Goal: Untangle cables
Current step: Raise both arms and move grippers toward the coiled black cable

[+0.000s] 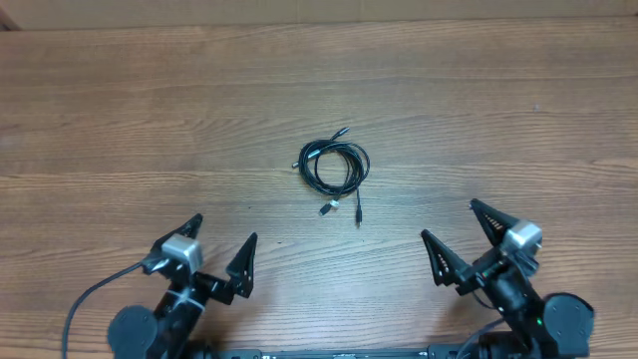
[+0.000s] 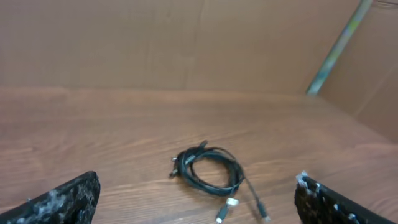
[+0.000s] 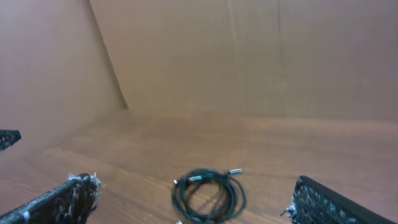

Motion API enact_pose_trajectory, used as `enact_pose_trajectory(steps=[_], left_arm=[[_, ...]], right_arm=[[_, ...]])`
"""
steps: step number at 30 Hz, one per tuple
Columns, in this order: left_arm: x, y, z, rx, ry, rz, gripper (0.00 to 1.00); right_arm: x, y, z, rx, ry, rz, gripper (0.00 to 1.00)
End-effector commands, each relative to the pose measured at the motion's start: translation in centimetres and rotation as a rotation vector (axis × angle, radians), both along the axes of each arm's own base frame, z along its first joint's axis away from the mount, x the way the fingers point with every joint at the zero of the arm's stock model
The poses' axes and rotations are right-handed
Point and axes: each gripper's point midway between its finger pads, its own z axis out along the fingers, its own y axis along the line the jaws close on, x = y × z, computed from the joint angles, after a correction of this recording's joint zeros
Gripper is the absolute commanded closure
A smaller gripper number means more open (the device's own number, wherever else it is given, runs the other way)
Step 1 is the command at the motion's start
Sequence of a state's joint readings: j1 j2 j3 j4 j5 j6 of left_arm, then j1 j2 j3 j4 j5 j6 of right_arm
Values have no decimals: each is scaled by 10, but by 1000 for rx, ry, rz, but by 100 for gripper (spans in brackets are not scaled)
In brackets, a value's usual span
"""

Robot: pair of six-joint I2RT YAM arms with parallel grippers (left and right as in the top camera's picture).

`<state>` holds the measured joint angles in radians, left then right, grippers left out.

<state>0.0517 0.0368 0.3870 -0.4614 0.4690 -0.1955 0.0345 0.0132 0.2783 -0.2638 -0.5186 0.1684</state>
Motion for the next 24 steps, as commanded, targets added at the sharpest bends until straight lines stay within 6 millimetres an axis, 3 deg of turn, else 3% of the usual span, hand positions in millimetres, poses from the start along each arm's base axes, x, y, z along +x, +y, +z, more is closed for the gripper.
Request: enact_pose_trajectory(steps=[1, 8, 14, 18, 24], left_arm=[[-8, -6, 33, -12, 2, -34, 1], [-2, -13, 67, 8, 161, -91, 0], [16, -13, 70, 2, 425, -105, 1], [26, -21, 64, -40, 564, -159, 1], [37, -28, 36, -88, 728, -207, 1]], right_arm=[[-16, 2, 40, 7, -64, 19, 0], [-18, 2, 72, 4, 12, 19, 0], [6, 3, 75, -2, 239, 19, 0], [27, 4, 63, -7, 423, 18, 0], [52, 18, 19, 27, 710, 104, 0]])
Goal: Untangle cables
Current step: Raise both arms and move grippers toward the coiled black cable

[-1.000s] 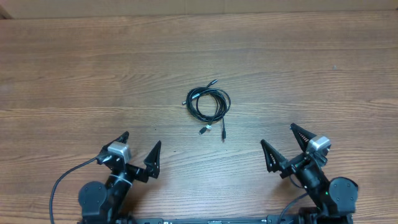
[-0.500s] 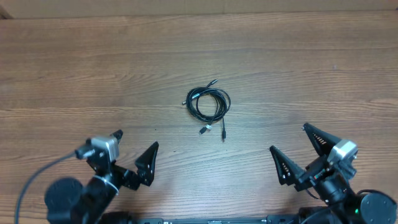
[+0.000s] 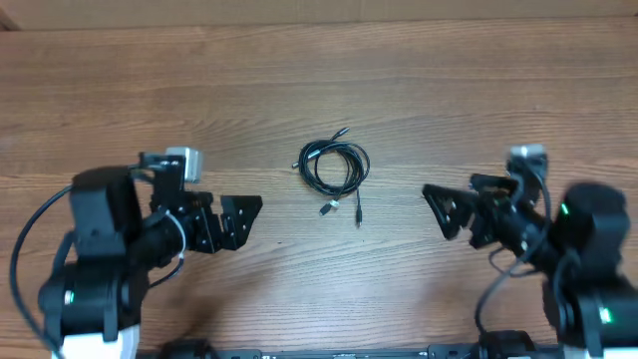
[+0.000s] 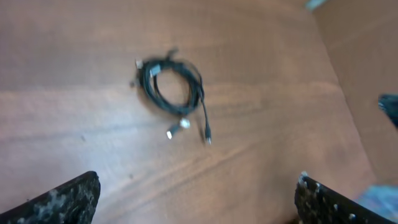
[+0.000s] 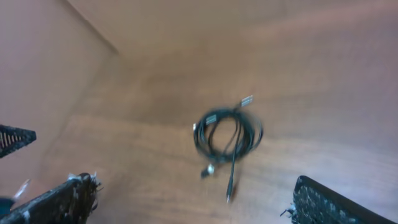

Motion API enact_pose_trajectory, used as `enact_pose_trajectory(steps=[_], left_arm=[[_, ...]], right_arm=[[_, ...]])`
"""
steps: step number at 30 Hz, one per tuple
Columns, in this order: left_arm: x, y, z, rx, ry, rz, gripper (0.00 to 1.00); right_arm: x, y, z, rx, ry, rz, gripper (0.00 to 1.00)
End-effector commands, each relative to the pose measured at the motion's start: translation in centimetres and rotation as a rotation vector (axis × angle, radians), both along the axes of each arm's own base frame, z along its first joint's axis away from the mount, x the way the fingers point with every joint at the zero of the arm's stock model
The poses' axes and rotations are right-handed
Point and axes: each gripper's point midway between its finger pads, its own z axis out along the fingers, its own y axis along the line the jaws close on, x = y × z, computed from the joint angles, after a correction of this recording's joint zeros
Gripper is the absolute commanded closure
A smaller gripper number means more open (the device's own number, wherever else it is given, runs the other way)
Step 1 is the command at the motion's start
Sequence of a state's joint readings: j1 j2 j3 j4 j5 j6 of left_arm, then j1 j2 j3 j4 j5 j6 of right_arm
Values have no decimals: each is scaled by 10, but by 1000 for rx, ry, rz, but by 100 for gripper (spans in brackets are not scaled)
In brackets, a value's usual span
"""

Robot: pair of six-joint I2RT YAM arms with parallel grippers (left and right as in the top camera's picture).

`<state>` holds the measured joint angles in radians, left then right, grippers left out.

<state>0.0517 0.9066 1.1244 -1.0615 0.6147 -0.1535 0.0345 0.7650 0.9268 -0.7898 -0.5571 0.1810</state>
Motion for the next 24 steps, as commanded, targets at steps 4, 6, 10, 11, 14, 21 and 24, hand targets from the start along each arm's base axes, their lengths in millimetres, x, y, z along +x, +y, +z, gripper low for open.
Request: enact_pose_trajectory(steps=[4, 6, 10, 11, 14, 21, 24], left_arm=[[13, -8, -15, -51, 116, -31, 0], [18, -8, -24, -54, 155, -30, 0], [24, -8, -43, -61, 250, -29, 0], [25, -8, -48, -68, 280, -32, 0], [28, -8, -62, -71, 345, -30, 1], [32, -12, -89, -104, 489, -40, 2], [32, -12, -97, -107, 534, -39, 0]], right_arm=[[22, 18, -38, 116, 262, 52, 0], [29, 20, -54, 172, 383, 15, 0], [39, 24, -86, 286, 630, -79, 0], [39, 28, -93, 295, 666, -62, 0], [41, 36, -115, 286, 747, -47, 0], [48, 52, -152, 255, 847, -16, 0], [52, 51, -163, 246, 867, -27, 0]])
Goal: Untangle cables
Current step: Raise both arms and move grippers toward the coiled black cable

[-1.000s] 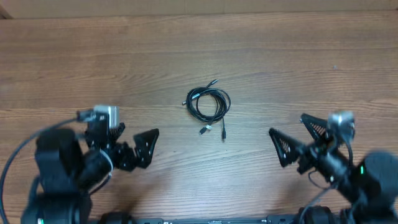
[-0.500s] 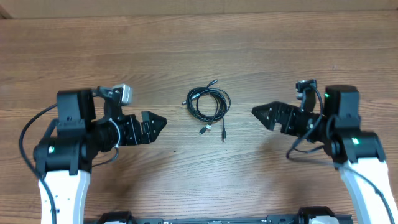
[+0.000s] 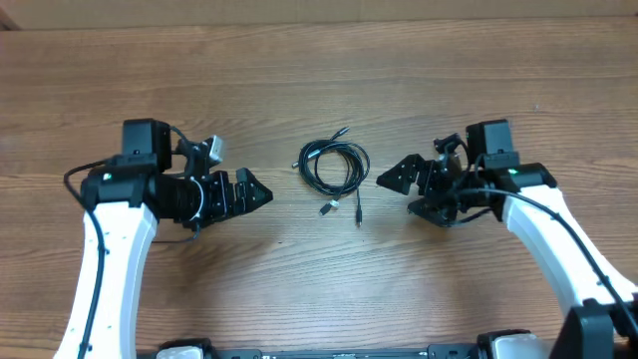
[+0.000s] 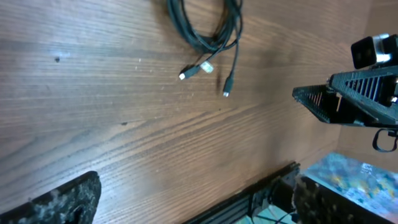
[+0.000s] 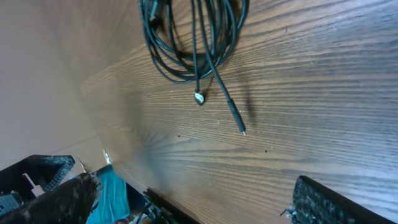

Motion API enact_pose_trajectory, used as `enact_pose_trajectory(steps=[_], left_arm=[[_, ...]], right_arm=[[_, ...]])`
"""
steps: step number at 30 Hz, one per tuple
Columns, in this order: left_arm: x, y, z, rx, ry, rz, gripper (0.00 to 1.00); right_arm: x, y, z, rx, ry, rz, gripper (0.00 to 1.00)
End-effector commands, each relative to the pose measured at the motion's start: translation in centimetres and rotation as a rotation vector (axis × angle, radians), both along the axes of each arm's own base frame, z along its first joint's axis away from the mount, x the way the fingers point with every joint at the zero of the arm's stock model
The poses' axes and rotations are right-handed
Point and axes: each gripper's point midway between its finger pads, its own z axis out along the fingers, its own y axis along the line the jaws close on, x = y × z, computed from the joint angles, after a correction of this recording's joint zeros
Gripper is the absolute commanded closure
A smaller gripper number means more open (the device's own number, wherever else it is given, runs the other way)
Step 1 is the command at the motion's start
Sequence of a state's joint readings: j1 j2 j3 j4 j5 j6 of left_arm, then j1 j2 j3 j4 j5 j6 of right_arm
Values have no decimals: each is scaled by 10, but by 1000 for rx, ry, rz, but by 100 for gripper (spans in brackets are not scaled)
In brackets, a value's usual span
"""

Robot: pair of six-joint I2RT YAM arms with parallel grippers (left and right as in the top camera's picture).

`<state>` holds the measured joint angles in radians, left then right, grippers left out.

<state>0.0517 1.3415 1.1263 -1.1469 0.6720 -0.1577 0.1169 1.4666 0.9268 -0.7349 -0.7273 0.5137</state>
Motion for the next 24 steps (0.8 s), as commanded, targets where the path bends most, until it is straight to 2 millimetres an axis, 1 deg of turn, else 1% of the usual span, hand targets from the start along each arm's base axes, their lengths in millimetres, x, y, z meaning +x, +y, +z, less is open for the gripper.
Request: enact_pose_trajectory(steps=[1, 5, 12, 13, 14, 15, 17, 18, 19, 20, 22, 23, 24], left_arm=[[3, -6, 0, -30, 28, -9, 0], [1, -12, -6, -30, 52, -31, 0], [5, -25, -5, -33, 12, -81, 0], [4, -27, -5, -36, 12, -87, 4], [3, -28, -5, -36, 12, -92, 27], [3, -29, -5, -36, 11, -96, 46], [4, -31, -4, -35, 4, -102, 68], [4, -32, -4, -35, -2, -106, 73], [5, -33, -4, -36, -7, -108, 75], [6, -33, -4, -35, -11, -109, 75], [6, -33, -3, -36, -14, -109, 68], [6, -33, -4, -36, -12, -109, 67], [6, -33, -4, -35, -10, -109, 78]], right_arm=[[8, 1, -3, -1, 8, -6, 0], [9, -3, -11, -33, 19, -17, 0], [10, -6, -13, -53, 17, -24, 0], [10, -6, -13, -53, 17, -24, 0], [10, -6, -13, -53, 17, -24, 0], [10, -6, -13, -53, 17, -24, 0], [10, -6, -13, -53, 17, -24, 0], [10, -6, -13, -53, 17, -24, 0], [10, -6, -13, -53, 17, -25, 0], [10, -6, -13, -53, 17, -25, 0], [10, -6, -13, -56, 16, -25, 0], [11, -7, -14, -66, 15, -29, 0], [12, -10, -16, -82, 12, -35, 0]])
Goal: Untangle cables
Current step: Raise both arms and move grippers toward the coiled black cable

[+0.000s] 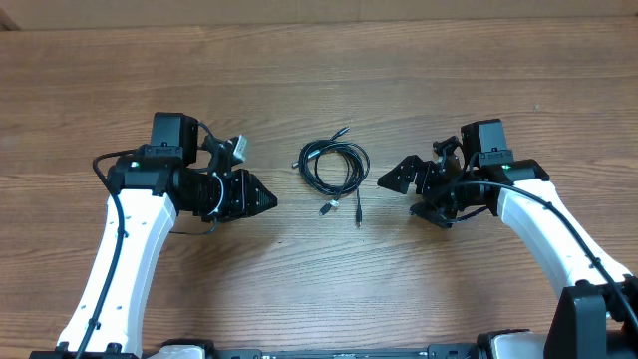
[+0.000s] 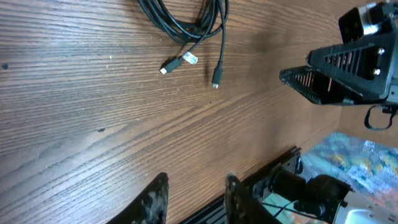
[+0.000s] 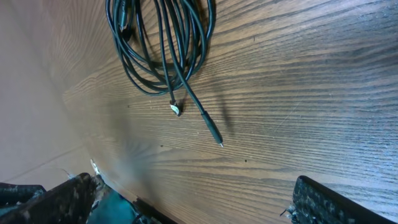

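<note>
A bundle of thin black cables (image 1: 344,168) lies coiled at the table's middle, with two loose plug ends (image 1: 358,214) trailing toward the front. The coil also shows at the top of the left wrist view (image 2: 186,30) and the right wrist view (image 3: 163,56). My left gripper (image 1: 261,195) hangs left of the coil, its fingers (image 2: 155,193) drawn fairly close with an empty gap between them. My right gripper (image 1: 399,192) hangs right of the coil, wide open and empty. Neither gripper touches the cables.
The wooden table (image 1: 319,80) carries nothing but the cables. Its front edge, with a black rail (image 2: 273,180) and clutter beyond, shows in the left wrist view. Brown cardboard walls line the back and sides.
My left gripper has moved a little right toward the coil, and its fingers have drawn much closer together. The right gripper has hardly moved and stays wide open. The cables lie as before.
Both grippers stood open at the table's front edge, well short of the coil. Then both arms were raised and reached forward. Then they hung on either side of the coil, pointing at it. Now the left one is nearer with narrowed fingers; the cables are untouched.
</note>
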Motion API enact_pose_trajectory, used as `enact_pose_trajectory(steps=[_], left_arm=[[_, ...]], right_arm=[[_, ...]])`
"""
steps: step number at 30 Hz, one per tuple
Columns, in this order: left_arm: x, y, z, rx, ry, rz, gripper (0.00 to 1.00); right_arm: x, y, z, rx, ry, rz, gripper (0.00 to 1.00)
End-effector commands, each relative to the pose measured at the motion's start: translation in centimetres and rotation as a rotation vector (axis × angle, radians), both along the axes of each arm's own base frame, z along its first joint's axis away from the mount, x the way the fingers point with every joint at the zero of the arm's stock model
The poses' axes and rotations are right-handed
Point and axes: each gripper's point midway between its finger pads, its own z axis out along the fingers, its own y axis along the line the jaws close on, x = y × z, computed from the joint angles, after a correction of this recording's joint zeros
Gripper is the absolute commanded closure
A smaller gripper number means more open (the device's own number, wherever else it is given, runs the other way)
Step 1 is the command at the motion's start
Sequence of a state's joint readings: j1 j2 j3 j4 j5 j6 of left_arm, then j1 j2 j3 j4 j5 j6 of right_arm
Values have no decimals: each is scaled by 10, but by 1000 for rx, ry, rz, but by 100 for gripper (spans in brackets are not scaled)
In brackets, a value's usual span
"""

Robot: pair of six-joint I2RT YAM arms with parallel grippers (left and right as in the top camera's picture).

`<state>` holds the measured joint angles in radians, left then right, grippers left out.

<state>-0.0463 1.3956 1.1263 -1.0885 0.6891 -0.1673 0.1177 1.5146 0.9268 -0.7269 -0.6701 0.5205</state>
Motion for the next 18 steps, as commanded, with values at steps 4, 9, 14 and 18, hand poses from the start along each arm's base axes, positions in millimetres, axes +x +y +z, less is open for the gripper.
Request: enact_pose_trajectory(steps=[4, 9, 14, 18], left_arm=[[8, -5, 7, -17, -44, -14, 96], [9, -11, 6, -5, -60, -38, 96], [11, -12, -5, 99, -57, -20, 96], [26, 0, -16, 239, -48, 120, 96]], right_arm=[[12, -14, -4, -102, -34, -37, 0], [12, -15, -5, -109, -34, -39, 0], [12, -15, -5, -110, -35, -39, 4], [13, -15, -7, -108, -46, -40, 12]])
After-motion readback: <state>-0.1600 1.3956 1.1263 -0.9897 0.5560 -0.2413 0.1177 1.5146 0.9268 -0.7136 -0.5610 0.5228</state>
